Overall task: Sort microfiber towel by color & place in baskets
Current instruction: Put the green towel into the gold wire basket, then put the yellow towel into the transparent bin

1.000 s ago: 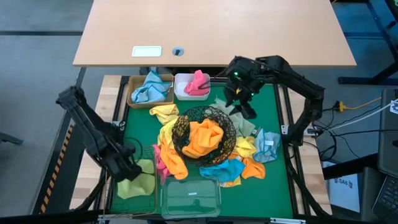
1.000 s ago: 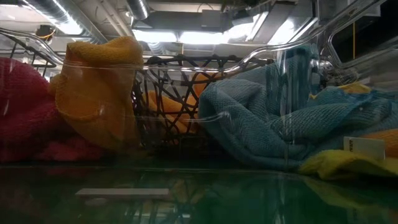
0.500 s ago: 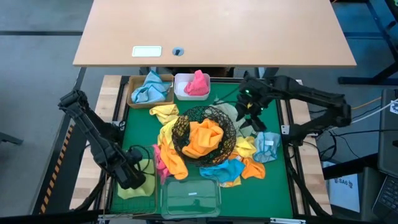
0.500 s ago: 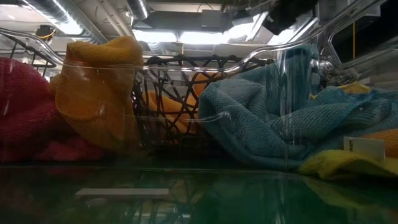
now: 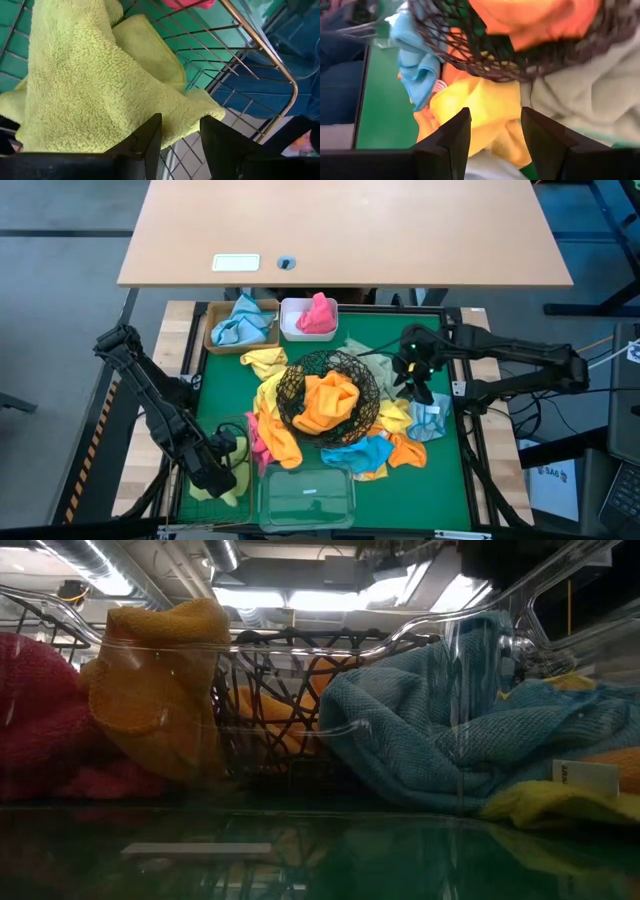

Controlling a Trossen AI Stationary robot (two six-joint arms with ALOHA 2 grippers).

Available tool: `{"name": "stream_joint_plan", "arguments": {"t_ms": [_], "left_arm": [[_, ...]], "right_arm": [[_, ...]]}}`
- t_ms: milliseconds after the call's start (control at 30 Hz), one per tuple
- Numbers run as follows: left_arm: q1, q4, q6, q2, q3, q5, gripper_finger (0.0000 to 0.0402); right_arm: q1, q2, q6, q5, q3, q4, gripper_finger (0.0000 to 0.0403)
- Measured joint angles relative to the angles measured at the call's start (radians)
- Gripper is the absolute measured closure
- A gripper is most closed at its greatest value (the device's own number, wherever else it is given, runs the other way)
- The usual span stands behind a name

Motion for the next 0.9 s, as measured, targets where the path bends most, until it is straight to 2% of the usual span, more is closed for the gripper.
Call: {"name": "stream_joint_plan", "arguments": {"t_ms": [267,367,600,700,800,900], "left_arm": [[0.0,0.002,-0.004,-0.001,0.0,0.008,0.0274],[0.0,0.002,0.003,-0.001,0.0,0.001,0.0274],[0.0,0.001,0.004,-0.001,0.0,-0.05,0.0274],[0.0,0.001,0.003,-0.001,0.0,-0.061,0.0274],[0.0,0.001,0.003,-0.001,0.0,-0.077,0.0274],[0.0,0.001,0.003,-0.001,0.0,-0.078,0.0274]], "right_arm": [[0.001,0.0,0.183,-0.015,-0.124,0.017,0.0228],[0.001,0.0,0.193,-0.018,-0.157,0.022,0.0228],[0.008,0.0,0.196,-0.145,-0.181,0.072,0.0228],[0.047,0.0,0.198,-0.154,-0.181,0.116,0.0228],[0.121,0.0,0.245,-0.106,-0.181,0.156,0.0228],[0.206,0.0,0.271,0.071,-0.181,0.164,0.0228]]}}
